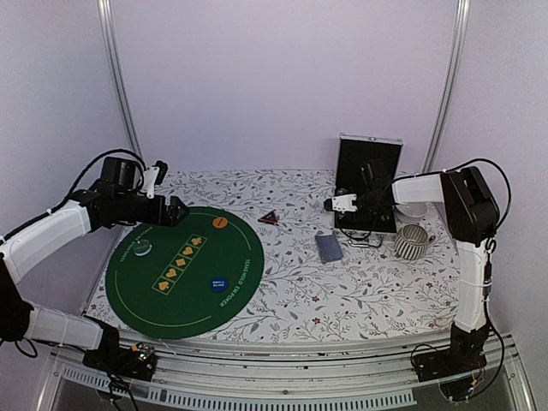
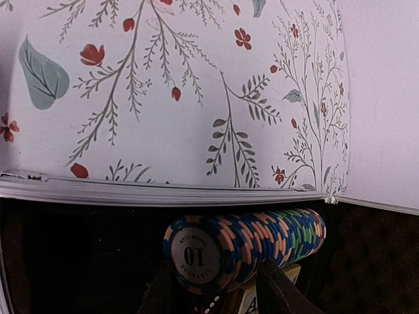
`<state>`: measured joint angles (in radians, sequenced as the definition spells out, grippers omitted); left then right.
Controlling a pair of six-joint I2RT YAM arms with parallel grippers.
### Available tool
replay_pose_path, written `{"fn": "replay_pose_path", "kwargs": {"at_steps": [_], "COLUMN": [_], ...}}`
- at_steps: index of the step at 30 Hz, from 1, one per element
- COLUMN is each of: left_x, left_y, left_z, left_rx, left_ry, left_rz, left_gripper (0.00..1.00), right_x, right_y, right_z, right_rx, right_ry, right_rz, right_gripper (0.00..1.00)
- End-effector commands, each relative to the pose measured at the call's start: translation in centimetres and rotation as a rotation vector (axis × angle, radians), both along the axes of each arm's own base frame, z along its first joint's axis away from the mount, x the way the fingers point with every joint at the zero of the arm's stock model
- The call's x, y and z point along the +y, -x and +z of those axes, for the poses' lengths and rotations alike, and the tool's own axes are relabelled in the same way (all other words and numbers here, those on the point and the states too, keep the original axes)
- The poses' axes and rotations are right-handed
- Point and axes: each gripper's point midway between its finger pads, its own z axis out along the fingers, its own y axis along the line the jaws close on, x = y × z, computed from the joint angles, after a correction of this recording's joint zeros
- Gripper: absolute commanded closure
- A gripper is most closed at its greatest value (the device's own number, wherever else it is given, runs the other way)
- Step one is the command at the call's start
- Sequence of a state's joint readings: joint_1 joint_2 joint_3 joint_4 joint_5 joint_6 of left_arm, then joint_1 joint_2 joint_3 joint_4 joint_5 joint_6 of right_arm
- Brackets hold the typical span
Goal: Distribute texas hold em gaming equipment
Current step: Pick up the pile of poker chips from the chip case.
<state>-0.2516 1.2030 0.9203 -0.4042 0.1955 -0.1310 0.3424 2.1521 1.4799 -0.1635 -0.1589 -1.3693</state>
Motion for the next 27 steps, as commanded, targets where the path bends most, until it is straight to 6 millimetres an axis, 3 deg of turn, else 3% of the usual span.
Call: {"fn": "replay_pose_path", "kwargs": {"at_steps": [1,7,22,27], "left_x": [0.3,0.2,-0.3,-0.6], "left_y": [-0.3,-0.2,0.0,0.1], "left_z": [-0.3,-0.4,-0.8,-1.0], "left_rx": [0.0,0.0,0.02,0.03], "left_ry": [0.003,0.006,0.023,0.034], "left_rz": [0.001,-0.002,-0.028,-0.042], "left_gripper": [0.02,0.02,0.02,0.02], "right_x": [0.3,0.7,1.8,2.6], "right_y": [0.2,1.8,3.2,1.6], "right_z": [-0.8,-1.2,0.0,1.6], "right_rx": [0.01,0.076,0.127,0.092], "right_ry": [0.022,0.019,-0.028,-0.083], "right_rz": [-0.009,0.006,0.039,0.024], "right_gripper": [0.55,0.56,0.56,0.51]}}
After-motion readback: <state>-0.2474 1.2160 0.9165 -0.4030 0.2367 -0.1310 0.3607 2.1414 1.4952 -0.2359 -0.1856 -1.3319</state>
